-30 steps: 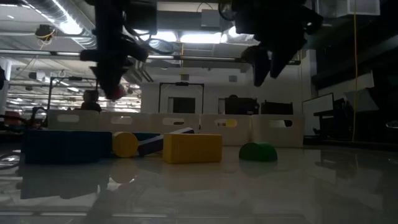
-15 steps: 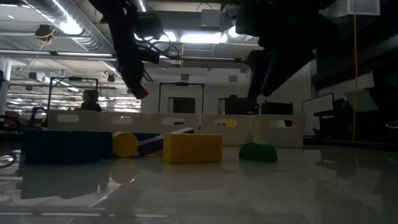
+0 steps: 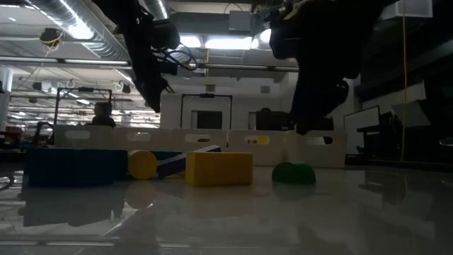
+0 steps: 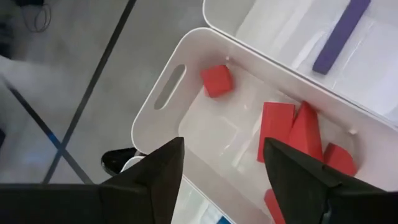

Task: Sort blocks
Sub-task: Put the red block into the middle left white bin, then put the green block into the right white bin

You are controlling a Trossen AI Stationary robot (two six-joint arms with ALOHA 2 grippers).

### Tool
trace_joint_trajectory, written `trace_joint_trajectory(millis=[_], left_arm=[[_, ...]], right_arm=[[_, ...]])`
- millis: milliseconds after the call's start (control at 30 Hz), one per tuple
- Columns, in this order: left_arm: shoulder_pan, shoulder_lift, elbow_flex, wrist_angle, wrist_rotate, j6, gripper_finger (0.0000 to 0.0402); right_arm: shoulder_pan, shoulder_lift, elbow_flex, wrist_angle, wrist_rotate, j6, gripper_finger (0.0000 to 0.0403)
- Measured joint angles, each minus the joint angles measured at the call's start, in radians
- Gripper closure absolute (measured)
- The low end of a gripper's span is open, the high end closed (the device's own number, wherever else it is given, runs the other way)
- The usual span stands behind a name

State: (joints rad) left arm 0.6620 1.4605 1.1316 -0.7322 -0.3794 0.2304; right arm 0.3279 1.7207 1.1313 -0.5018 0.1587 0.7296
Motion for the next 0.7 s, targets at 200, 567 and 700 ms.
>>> trace_joint_trajectory(millis=[200, 567, 700], left_arm=[[-0.001, 0.000, 0.000, -0.001, 0.000, -0.073, 0.0195], [-0.003, 0.001, 0.000, -0.021, 0.002, -0.153, 0.0196], [-0.003, 0.001, 0.000, -0.021, 0.002, -0.156, 0.0196]], right_arm=[[0.061, 0.061, 0.000, 0.043, 0.136, 0.101, 0.0143], [0.094, 0.179, 0.000, 0.096, 0.200, 0.187, 0.0143], [0.092, 0.201, 0.000, 0.086, 0.269, 0.203, 0.0146]])
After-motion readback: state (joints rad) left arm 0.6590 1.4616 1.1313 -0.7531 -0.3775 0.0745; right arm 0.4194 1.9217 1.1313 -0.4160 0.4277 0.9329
